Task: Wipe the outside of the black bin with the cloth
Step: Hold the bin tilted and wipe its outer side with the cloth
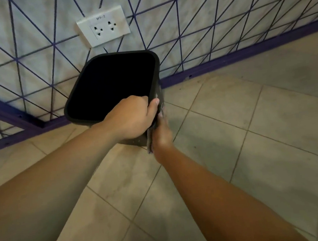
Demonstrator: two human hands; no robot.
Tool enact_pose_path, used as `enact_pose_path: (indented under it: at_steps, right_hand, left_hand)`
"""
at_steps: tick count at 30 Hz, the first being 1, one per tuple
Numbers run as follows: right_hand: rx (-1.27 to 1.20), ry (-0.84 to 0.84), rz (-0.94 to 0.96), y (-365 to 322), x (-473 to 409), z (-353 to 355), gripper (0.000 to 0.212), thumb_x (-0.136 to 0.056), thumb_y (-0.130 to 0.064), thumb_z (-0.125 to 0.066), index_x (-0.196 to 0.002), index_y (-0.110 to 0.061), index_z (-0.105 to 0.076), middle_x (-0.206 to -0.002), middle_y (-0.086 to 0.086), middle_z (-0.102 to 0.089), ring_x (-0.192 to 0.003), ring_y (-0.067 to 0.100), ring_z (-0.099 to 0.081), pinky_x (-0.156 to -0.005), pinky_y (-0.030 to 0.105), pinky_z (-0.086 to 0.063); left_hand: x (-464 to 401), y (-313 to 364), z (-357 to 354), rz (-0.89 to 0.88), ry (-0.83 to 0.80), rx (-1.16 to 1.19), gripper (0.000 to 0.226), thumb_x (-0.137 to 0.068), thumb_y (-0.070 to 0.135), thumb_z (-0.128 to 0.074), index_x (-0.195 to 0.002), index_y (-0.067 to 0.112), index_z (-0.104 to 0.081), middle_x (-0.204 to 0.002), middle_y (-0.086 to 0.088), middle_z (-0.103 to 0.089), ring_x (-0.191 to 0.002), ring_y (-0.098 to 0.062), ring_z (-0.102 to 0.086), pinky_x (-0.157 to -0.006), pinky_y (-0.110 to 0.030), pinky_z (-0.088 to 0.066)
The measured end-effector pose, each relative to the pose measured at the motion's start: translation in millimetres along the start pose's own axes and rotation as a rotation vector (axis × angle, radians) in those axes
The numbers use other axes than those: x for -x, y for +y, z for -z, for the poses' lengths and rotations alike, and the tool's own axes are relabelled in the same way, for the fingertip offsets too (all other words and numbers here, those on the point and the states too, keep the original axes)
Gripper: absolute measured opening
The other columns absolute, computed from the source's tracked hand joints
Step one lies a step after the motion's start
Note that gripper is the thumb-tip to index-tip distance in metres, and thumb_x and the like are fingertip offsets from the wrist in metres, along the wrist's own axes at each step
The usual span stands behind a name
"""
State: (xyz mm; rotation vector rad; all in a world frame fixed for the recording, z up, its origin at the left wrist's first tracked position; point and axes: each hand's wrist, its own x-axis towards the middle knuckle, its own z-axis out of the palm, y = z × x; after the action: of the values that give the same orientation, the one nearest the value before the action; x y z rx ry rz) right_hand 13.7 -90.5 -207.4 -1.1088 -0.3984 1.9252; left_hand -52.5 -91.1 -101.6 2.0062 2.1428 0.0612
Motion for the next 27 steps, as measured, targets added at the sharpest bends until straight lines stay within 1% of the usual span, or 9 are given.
enact_pose_path:
  at_steps: [3,6,7,8,9,11,14,19,27]
  right_hand:
    - [0.017,0.070,-0.037,17,-11,-9,0.063,-0.109,-0.048,-0.039,-0.166,-0.037,-0.015,-0.176,-0.002,-0.008,-0.159,0.028,-0.023,-0.116,0.042,-0.044]
    - [0.191,0.137,-0.015,41,-36,-10,0.082,-0.093,-0.077,-0.034,-0.160,-0.029,-0.036,-0.168,0.003,-0.032,-0.146,0.032,-0.041,-0.107,0.050,-0.044]
    - [0.224,0.191,-0.008,59,-59,-5,0.101,-0.080,-0.095,-0.027,-0.156,-0.030,-0.042,-0.162,0.001,-0.039,-0.126,0.023,-0.053,-0.122,0.063,-0.024]
    - [0.197,0.208,-0.044,62,-66,-5,0.115,-0.068,-0.105,-0.023,-0.152,-0.031,-0.045,-0.157,0.001,-0.046,-0.104,0.012,-0.054,-0.058,0.042,0.003]
    - [0.157,0.221,-0.081,57,-62,-7,0.109,-0.073,-0.102,-0.027,-0.151,-0.029,-0.048,-0.154,0.006,-0.051,-0.094,0.013,-0.055,-0.066,0.033,-0.038]
    - [0.107,0.215,-0.081,43,-38,-13,0.063,-0.104,-0.059,-0.040,-0.149,-0.018,-0.052,-0.148,0.012,-0.058,-0.116,0.029,-0.063,-0.092,0.043,-0.055]
    - [0.050,0.220,-0.102,36,-29,-8,0.050,-0.107,-0.038,-0.041,-0.152,-0.017,-0.051,-0.145,0.010,-0.060,-0.129,0.028,-0.059,-0.108,0.042,-0.052]
    - [0.081,0.222,-0.144,24,-39,-2,0.042,-0.112,-0.022,-0.036,-0.147,-0.008,-0.054,-0.139,0.017,-0.064,-0.105,0.020,-0.062,-0.066,0.018,-0.055]
    - [0.058,0.229,-0.158,33,-47,0,0.048,-0.110,-0.032,-0.038,-0.151,-0.010,-0.050,-0.144,0.016,-0.061,-0.130,0.031,-0.059,-0.092,0.032,-0.053]
  left_hand:
    - [0,-5,-1,-0.024,-0.011,0.019,0.047,-0.104,0.044,-0.032,-0.063,0.022,-0.040,-0.057,0.000,-0.046,-0.051,-0.013,-0.046,-0.050,-0.033,-0.029]
    - [-3,-8,-2,-0.028,-0.001,0.010,0.046,-0.103,0.045,-0.033,-0.065,0.021,-0.041,-0.056,0.000,-0.048,-0.051,-0.012,-0.047,-0.049,-0.032,-0.031]
    - [-4,-9,-2,-0.031,0.010,0.010,0.046,-0.103,0.045,-0.033,-0.065,0.021,-0.042,-0.056,0.000,-0.048,-0.050,-0.012,-0.048,-0.049,-0.032,-0.032]
    - [-5,-10,-2,-0.035,0.021,0.012,0.046,-0.103,0.044,-0.034,-0.064,0.021,-0.042,-0.055,0.000,-0.048,-0.049,-0.013,-0.048,-0.048,-0.031,-0.032]
    - [-6,-11,-2,-0.040,0.029,0.020,0.046,-0.103,0.044,-0.034,-0.064,0.020,-0.042,-0.054,0.000,-0.047,-0.048,-0.013,-0.047,-0.048,-0.031,-0.031]
    - [-7,-13,-3,-0.049,0.033,0.038,0.047,-0.103,0.042,-0.035,-0.062,0.020,-0.041,-0.052,0.001,-0.045,-0.047,-0.012,-0.045,-0.047,-0.031,-0.029]
    - [-8,-13,-5,-0.062,0.044,0.029,0.047,-0.102,0.043,-0.035,-0.061,0.021,-0.040,-0.050,0.002,-0.044,-0.044,-0.011,-0.043,-0.046,-0.030,-0.027]
    - [-12,-15,-4,-0.083,0.067,0.050,0.048,-0.102,0.043,-0.035,-0.059,0.022,-0.040,-0.051,0.000,-0.047,-0.047,-0.013,-0.047,-0.049,-0.031,-0.031]
    - [-9,-16,-4,-0.105,0.075,0.043,0.048,-0.103,0.043,-0.032,-0.059,0.023,-0.038,-0.051,0.002,-0.044,-0.046,-0.012,-0.044,-0.047,-0.032,-0.029]
